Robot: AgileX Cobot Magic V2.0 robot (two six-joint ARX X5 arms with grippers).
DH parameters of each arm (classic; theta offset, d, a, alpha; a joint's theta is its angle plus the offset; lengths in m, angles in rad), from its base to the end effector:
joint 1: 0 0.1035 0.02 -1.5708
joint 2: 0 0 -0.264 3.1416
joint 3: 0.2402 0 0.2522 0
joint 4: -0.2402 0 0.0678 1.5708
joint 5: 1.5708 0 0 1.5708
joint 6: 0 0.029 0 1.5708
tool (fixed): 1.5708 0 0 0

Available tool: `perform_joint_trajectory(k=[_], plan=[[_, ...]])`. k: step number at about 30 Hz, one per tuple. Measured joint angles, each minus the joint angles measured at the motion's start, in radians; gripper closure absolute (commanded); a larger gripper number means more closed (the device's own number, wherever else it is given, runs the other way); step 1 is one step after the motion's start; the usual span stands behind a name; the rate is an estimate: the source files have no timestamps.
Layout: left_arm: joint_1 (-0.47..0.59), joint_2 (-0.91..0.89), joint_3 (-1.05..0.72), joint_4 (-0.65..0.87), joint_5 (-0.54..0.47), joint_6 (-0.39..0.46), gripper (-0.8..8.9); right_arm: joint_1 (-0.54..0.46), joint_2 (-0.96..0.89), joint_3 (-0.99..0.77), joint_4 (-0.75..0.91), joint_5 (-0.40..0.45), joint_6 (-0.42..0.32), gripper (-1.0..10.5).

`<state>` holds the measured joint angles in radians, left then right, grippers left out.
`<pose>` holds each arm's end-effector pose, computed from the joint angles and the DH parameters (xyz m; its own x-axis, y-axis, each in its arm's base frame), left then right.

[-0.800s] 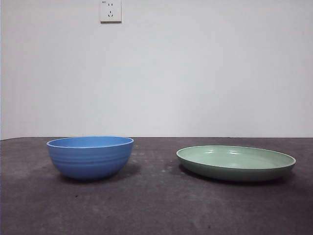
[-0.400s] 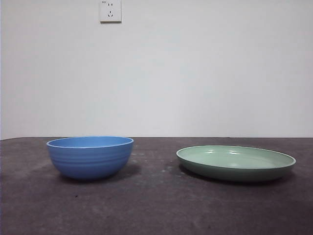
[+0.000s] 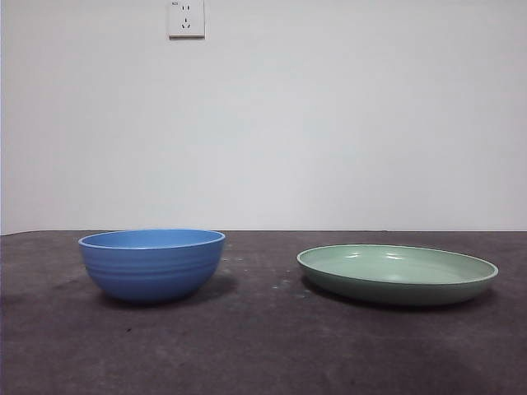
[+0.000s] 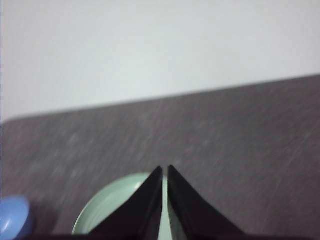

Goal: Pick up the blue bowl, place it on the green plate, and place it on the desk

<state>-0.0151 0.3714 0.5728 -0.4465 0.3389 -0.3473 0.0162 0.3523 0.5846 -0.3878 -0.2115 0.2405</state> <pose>0.0942 -0.0111 0.2840 0.9098 -0.3462 -0.2288 0.2340 0.8834 -0.4060 0.0917 0.0076 0.2945 0.9624 0.2255 -0.1514 -0.1799 0.9468 0.2669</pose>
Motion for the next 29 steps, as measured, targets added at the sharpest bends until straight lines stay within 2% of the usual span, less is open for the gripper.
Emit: perform_joint_trajectory(k=[6, 11, 17, 24, 27, 29], plan=[[0.0, 0.211, 0.161, -0.164, 0.153, 0.099, 8.04, 0.0, 0.212, 0.185, -0.208, -0.186, -0.1, 9.4], [-0.018, 0.35, 0.262, -0.285, 0.219, 0.182, 8.04, 0.005, 0.37, 0.298, -0.38, -0.311, -0.188, 9.4], [-0.068, 0.457, 0.311, -0.449, 0.224, 0.306, 8.04, 0.048, 0.474, 0.325, -0.552, -0.338, -0.264, 9.4], [-0.101, 0.473, 0.311, -0.46, 0.227, 0.351, 8.02, 0.078, 0.503, 0.325, -0.597, -0.337, -0.312, 9.4], [-0.101, 0.473, 0.311, -0.46, 0.227, 0.357, 7.29, 0.079, 0.503, 0.325, -0.594, -0.337, -0.315, 9.3], [-0.101, 0.473, 0.311, -0.46, 0.227, 0.357, 6.28, 0.079, 0.503, 0.325, -0.594, -0.337, -0.315, 8.5]])
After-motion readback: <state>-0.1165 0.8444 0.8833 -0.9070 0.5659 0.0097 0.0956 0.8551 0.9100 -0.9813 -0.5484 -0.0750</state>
